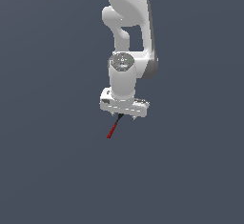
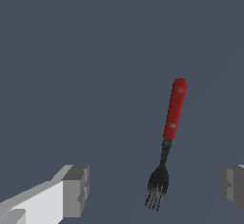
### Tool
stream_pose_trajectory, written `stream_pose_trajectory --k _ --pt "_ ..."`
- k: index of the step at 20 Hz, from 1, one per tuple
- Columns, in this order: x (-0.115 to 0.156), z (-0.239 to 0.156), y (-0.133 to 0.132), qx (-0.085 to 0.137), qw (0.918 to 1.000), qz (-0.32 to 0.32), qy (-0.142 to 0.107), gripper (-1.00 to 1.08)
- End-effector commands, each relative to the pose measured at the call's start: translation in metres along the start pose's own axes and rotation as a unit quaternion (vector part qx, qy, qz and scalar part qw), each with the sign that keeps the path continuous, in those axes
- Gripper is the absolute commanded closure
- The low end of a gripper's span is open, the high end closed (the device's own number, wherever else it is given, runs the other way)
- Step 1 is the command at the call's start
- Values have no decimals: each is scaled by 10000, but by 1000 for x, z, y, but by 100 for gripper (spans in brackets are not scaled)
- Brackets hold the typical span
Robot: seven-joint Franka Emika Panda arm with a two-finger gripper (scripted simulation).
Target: Pick up the object and move it to a goal position.
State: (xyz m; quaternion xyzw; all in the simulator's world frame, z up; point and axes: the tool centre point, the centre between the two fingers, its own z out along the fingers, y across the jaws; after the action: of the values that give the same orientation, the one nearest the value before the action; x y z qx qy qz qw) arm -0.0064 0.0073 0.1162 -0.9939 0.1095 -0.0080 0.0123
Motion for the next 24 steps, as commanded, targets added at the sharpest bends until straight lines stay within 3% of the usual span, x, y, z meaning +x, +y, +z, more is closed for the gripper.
stream_pose_trajectory --k 1,10,18,24 --pt "-4 19 13 -35 9994 349 -22 -92" --pt "-14 56 40 -131 9944 1050 -50 -92" --pt "-15 63 42 -136 9941 1070 -56 -92" --pt "-17 90 43 -137 9940 1087 -54 -92"
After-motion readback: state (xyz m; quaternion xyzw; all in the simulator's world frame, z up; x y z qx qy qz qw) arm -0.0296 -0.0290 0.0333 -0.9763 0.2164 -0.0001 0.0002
